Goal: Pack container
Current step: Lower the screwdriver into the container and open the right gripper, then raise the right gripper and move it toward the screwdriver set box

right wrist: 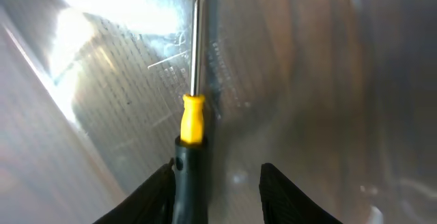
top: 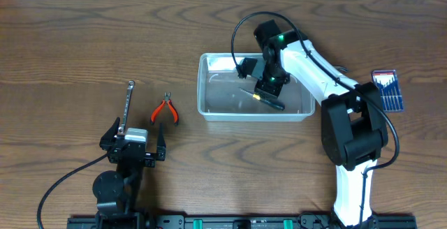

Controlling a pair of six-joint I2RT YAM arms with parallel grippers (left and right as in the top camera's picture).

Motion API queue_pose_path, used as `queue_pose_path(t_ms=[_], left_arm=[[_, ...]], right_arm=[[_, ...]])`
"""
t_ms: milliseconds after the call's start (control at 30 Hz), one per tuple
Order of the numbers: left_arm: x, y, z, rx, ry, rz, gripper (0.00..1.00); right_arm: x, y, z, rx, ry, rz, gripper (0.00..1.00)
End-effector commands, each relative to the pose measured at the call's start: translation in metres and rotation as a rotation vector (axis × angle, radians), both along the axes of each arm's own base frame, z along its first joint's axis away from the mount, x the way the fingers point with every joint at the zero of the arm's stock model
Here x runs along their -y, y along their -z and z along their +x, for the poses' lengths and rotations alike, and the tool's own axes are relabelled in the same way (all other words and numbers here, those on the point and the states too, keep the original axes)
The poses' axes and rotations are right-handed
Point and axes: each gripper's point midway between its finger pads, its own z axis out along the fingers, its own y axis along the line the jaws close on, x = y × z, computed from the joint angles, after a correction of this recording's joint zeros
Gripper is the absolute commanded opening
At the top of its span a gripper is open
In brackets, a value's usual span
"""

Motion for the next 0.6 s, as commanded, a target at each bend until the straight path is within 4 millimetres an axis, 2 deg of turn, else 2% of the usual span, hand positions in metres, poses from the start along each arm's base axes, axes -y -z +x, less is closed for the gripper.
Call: queue_pose_path(t_ms=[0,133,167,200,333,467,567], left_arm=[[-0.002,0.015,0.000,-0.030,-0.008,0.008,0.98],[-0.002,0.015,0.000,-0.030,-0.008,0.008,0.98],[-0.002,0.015,0.000,-0.030,-0.008,0.008,0.98],[-0.002,0.015,0.000,-0.030,-0.008,0.008,0.98],[-0.002,0.015,0.000,-0.030,-0.008,0.008,0.98],[-0.002,0.015,0.000,-0.030,-0.008,0.008,0.98],[-0.002,0.015,0.000,-0.030,-0.008,0.008,0.98]], right_arm=[[-0.013,-0.039,0.022,0.086,0.030,0.049,0.43],[-0.020,-0.084,0.038,0.150,0.064,0.082,0.62],[-0.022,-0.095,0.041,0.166,0.064,0.090,0.70],[-0.022,-0.108,0.045,0.186,0.066,0.099,0.99],[-0.013,-0.163,0.063,0.308,0.136,0.091,0.99],[0.014,-0.210,0.076,0.428,0.260,0.043,0.99],[0.039,-0.241,0.077,0.486,0.326,0.026,0.99]])
